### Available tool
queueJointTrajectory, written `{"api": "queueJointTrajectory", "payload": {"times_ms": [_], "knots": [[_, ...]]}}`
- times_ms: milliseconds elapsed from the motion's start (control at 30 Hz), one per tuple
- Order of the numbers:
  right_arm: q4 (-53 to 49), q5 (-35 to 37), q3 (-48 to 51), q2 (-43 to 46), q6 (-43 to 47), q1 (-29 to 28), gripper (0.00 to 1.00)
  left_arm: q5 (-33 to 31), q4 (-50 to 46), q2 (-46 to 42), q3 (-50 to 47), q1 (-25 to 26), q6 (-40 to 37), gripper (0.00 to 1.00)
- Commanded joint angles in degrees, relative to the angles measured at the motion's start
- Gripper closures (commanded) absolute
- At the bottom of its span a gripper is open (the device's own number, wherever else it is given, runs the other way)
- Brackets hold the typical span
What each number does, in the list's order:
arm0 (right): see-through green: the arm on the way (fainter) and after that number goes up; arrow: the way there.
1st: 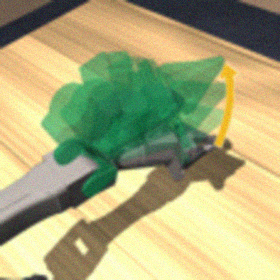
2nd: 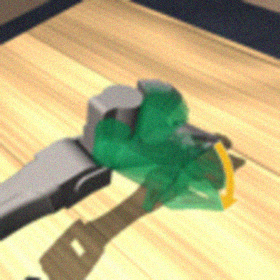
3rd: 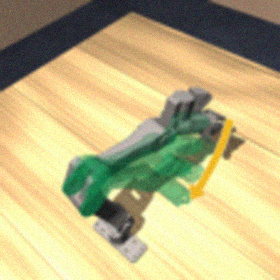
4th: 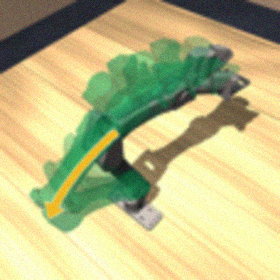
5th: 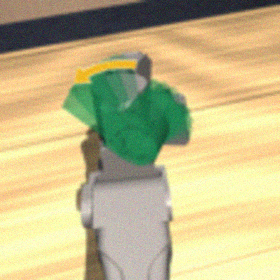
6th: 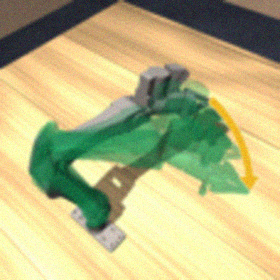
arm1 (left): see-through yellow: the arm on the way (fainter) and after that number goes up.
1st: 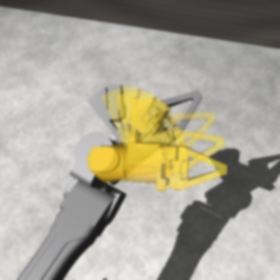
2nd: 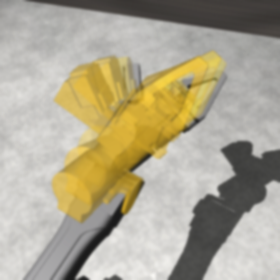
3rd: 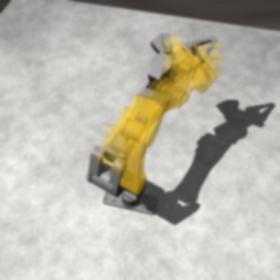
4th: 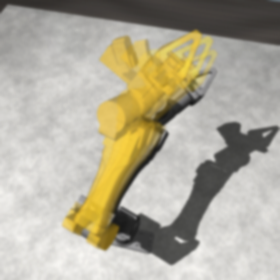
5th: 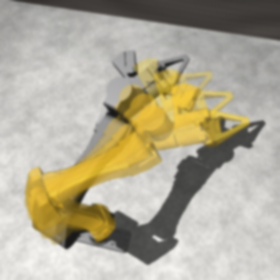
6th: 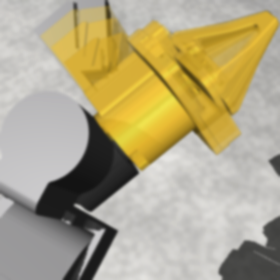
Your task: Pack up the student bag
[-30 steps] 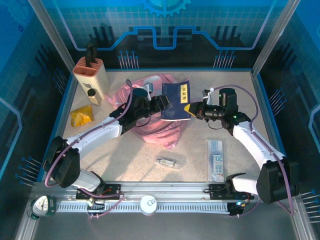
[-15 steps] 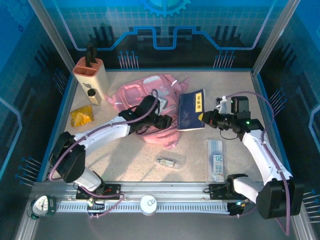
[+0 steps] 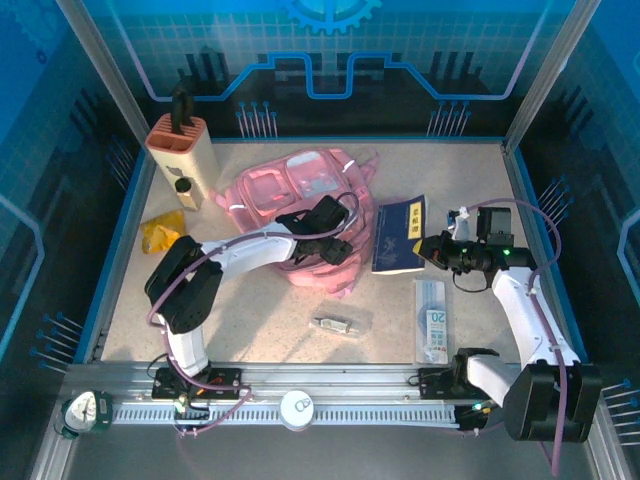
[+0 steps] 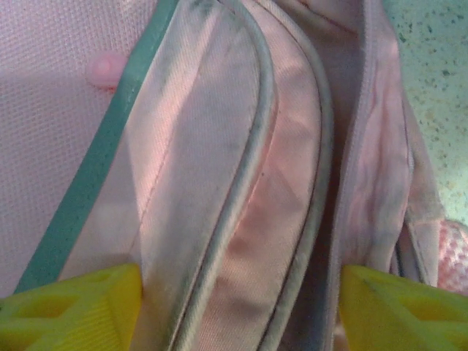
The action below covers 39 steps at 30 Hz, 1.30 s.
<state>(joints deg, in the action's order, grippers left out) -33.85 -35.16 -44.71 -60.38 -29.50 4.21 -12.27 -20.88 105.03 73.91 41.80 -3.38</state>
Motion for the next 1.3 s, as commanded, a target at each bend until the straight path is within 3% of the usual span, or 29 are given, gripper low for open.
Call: {"api": "queueJointTrajectory", "payload": {"times_ms": [0,200,567,833,1100,1267], "knots": [[1.08,-2.68,0.36,0.17,0.81,0.71,1.00,-0.42,-0.29,1.31,1.43,0.31,-1.57,0.34],[1.13,-2.89,0.02,0.10,0.93,0.79,1.00,-4.62,0.74,0.97,1.60,0.38,-1.67,0.43],[1.94,-3.74,0.39,-0.18,0.40,0.93,1.00,-8.84,-0.53,5.74,5.81,-0.93,-3.08,0.41],[0.31,-3.16,-0.31,-0.33,1.66,1.33,1.00,-9.17,-1.07,5.86,8.03,-2.17,-4.69,0.66],[-0.79,-5.08,-0.94,-1.44,1.33,0.78,1.00,-8.71,-1.80,-0.15,10.57,-3.59,-9.34,1.00],[3.05,-5.58,-0.09,-2.13,-2.90,-2.34,1.00,-8.51,-3.26,-3.04,13.98,-5.59,-12.84,1.00]]}}
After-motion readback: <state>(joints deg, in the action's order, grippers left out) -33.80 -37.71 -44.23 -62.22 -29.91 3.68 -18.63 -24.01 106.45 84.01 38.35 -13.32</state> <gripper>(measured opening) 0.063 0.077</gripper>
